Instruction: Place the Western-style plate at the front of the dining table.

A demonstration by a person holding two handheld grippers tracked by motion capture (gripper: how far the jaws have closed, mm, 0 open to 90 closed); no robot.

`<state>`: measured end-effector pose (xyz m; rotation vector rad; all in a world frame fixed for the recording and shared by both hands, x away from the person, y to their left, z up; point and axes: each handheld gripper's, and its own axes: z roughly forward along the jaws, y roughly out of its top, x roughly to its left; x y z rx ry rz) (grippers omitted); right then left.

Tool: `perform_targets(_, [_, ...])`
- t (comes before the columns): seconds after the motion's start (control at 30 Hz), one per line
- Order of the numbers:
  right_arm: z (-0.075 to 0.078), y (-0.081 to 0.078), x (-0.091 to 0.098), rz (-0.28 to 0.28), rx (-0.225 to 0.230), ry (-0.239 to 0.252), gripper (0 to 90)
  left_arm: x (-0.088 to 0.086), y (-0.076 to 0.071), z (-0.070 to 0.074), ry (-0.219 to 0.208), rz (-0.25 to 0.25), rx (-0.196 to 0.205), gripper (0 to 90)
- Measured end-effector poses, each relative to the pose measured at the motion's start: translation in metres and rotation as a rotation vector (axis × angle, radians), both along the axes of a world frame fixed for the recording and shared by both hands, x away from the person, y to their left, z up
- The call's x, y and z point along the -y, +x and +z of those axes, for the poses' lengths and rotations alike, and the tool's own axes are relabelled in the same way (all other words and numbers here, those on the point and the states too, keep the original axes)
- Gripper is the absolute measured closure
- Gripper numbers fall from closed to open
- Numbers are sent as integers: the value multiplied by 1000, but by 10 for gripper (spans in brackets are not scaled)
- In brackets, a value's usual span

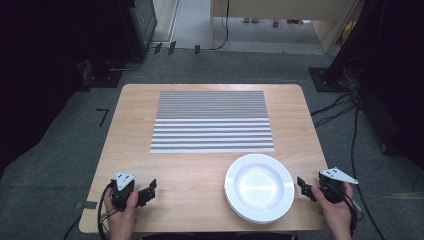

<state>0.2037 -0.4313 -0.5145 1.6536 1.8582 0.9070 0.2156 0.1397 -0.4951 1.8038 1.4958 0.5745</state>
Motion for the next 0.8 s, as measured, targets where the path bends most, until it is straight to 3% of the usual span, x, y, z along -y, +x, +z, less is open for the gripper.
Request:
perform_targets(0.3, [10,-5,-4,9,44,19,152,45,8,7,-28,-103,10,176])
perform_targets(0.5, [13,-7,-6,10,68,42,186,96,19,13,-93,-184,16,176])
perform_targets(0.53, [13,-7,-6,10,68,42,186,96,19,13,-93,-184,16,176])
perform_targets(0.6, [15,-7,-8,16,73,45,189,118,20,12,-102,-229,8,176])
perform_targets(0.8, [19,-5,-13,12,86,51,227,143,24,17,-130,-292,3,176])
